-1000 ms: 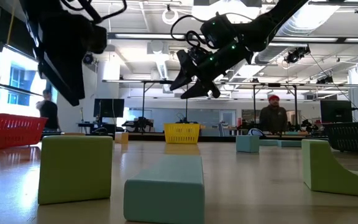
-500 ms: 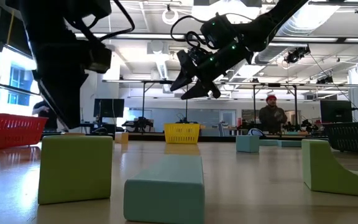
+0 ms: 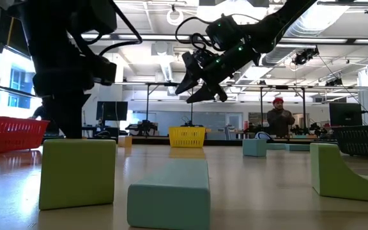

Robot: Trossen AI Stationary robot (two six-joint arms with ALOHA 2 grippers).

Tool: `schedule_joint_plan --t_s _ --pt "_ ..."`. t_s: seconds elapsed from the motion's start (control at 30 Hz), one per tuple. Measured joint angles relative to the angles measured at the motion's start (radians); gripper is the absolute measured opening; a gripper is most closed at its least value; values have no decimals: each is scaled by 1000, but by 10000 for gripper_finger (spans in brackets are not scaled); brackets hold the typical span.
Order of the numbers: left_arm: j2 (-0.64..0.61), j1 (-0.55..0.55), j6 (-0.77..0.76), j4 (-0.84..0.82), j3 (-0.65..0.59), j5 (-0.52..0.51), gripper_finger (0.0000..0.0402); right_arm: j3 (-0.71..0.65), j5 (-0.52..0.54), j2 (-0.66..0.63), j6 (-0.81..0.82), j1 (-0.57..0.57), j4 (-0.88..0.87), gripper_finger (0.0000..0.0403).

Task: Sort & place blocks by color
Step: Put the orange block into the black bin

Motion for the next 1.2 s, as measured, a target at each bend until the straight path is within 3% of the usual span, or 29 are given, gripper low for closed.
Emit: schedule_joint_plan --t_s 0.3,0.73,1.03,1.2 --pt "-3 3 148 20 1 33 102 0 -48 0 -48 62 -50 236" --pt "-91 88 307 1 -1 101 101 0 -48 -30 -189 210 -158 236" --pt "-278 182 382 0 -1 113 101 0 36 -90 -293 318 -246 236" --pt "-375 252 413 64 0 163 101 0 143 -101 -386 379 -260 236"
